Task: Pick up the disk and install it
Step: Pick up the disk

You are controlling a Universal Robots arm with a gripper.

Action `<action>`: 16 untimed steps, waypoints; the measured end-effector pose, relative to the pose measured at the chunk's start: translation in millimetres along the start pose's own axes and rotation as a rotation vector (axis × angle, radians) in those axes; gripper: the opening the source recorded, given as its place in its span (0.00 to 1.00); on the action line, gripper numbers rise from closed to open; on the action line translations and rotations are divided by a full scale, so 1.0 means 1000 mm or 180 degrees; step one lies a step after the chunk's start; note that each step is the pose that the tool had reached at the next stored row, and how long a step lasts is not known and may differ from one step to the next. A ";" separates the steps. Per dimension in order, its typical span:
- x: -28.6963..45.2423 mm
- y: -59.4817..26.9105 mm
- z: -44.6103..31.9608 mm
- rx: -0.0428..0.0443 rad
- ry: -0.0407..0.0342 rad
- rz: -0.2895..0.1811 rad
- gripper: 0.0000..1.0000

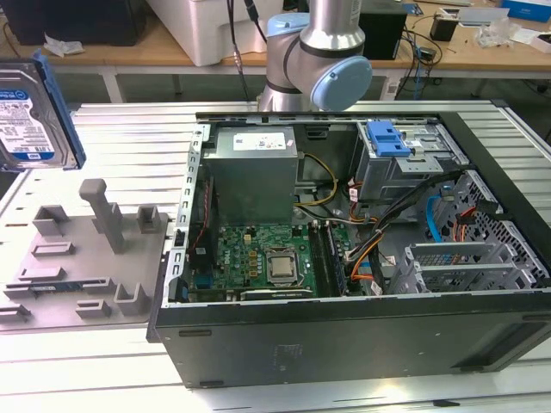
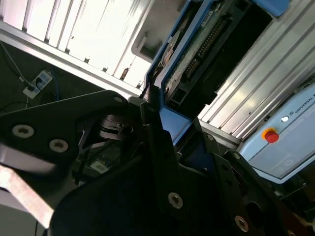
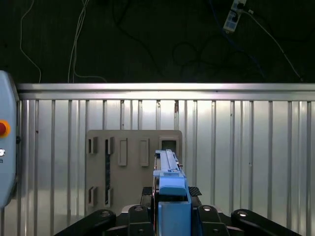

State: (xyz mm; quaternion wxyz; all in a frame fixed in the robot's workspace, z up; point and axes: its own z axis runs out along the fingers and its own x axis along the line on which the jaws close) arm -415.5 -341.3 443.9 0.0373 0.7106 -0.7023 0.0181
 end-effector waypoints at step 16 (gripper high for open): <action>0.0021 -0.0232 -0.0181 0.0000 0.0003 0.0000 0.37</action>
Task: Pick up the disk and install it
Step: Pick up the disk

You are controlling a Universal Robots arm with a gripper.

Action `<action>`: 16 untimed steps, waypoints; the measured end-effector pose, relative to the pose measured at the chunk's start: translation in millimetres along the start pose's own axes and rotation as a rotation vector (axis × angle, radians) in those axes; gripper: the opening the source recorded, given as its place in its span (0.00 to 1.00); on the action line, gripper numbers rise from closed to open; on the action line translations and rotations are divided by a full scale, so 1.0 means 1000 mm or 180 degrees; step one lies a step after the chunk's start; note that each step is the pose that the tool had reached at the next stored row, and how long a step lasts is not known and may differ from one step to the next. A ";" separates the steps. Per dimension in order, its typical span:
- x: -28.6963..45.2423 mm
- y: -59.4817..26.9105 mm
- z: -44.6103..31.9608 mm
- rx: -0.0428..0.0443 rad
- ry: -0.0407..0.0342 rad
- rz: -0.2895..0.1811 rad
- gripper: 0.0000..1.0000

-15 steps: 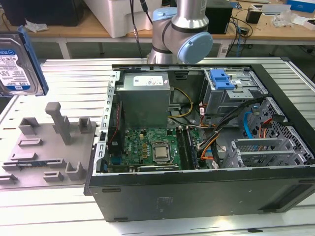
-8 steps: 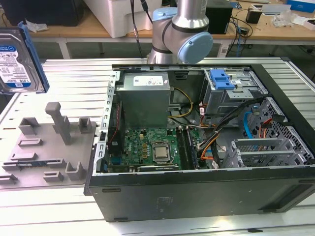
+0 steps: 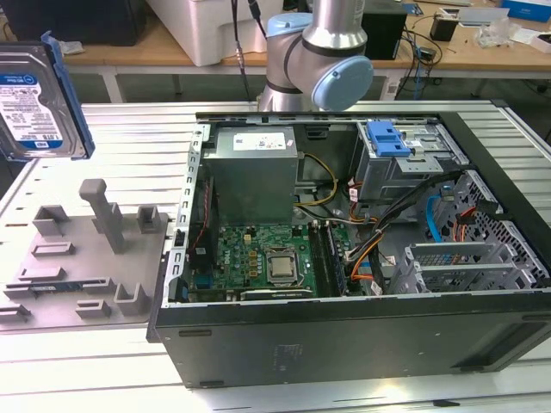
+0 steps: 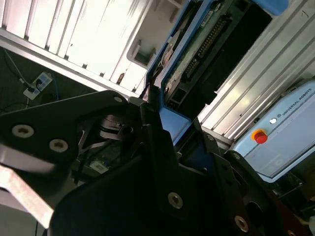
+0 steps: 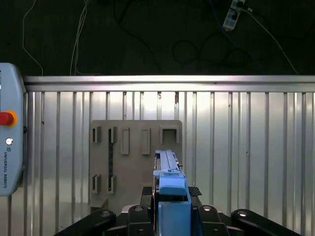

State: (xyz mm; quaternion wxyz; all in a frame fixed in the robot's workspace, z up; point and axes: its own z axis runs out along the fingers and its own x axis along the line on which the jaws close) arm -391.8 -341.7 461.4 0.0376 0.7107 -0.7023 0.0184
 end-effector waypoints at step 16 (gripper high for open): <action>0.0136 -0.0405 -0.0242 0.0000 0.0000 0.0000 0.37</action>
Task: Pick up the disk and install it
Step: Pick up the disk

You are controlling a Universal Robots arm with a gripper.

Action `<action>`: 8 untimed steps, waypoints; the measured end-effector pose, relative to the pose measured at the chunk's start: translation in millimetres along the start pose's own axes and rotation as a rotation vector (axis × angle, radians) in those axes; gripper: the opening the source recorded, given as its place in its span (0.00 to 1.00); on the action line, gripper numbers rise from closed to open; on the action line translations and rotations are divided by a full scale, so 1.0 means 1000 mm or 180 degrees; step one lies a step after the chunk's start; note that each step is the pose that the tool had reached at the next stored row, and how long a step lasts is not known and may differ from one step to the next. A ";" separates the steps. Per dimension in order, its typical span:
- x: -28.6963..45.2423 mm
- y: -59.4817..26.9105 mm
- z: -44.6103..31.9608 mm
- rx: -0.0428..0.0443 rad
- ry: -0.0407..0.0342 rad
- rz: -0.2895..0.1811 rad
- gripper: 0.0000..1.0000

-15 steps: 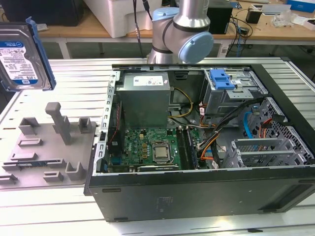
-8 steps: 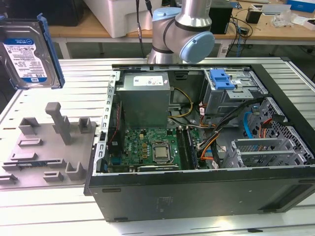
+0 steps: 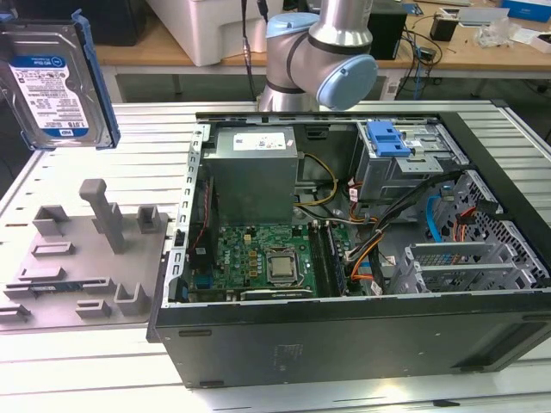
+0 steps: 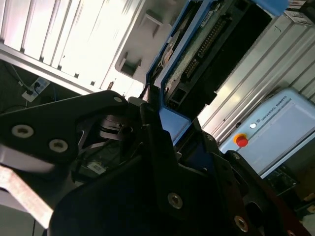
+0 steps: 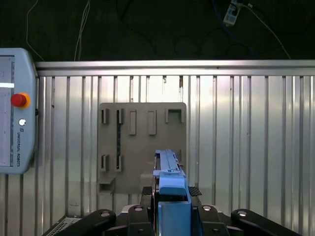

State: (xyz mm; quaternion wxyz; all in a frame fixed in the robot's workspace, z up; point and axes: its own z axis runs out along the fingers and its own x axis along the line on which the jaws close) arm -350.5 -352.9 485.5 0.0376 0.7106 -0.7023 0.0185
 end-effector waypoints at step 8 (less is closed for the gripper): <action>0.0158 -0.0225 -0.0072 -0.0027 0.0000 -0.0003 0.37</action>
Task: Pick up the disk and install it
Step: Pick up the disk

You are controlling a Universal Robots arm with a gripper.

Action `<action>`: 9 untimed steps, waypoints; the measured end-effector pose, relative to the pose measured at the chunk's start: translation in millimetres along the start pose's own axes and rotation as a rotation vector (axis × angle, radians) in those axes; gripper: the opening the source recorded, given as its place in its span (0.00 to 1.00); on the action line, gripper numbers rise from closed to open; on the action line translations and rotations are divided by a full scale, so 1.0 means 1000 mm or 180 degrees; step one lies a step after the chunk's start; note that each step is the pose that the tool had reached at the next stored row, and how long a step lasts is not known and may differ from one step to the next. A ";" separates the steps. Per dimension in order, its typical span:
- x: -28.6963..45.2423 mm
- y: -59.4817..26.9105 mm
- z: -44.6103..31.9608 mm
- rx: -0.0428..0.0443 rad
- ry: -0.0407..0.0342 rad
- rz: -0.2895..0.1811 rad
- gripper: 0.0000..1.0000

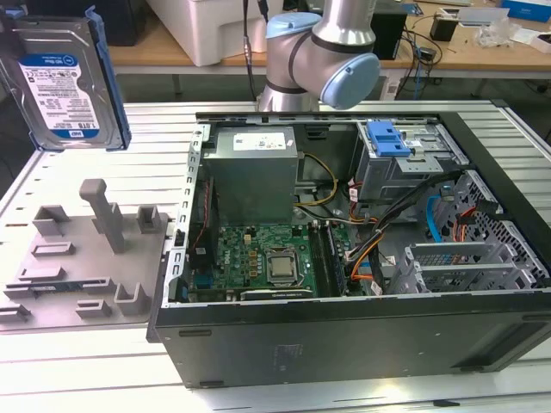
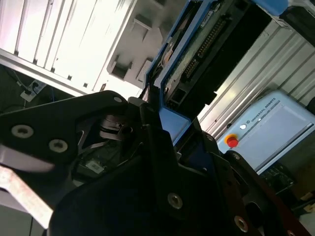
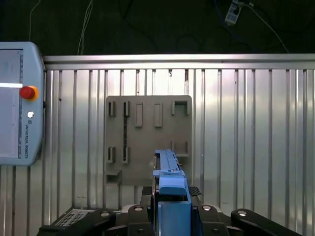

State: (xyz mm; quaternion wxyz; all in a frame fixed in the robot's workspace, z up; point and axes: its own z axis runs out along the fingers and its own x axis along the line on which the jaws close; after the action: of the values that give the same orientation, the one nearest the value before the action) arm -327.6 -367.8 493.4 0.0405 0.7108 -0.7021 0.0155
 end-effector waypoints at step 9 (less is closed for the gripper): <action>0.0197 -0.0283 -0.0056 -0.0085 0.0007 -0.0006 0.37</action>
State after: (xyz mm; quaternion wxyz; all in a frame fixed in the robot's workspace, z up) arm -298.9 -386.8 499.5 0.0507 0.7108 -0.7016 0.0069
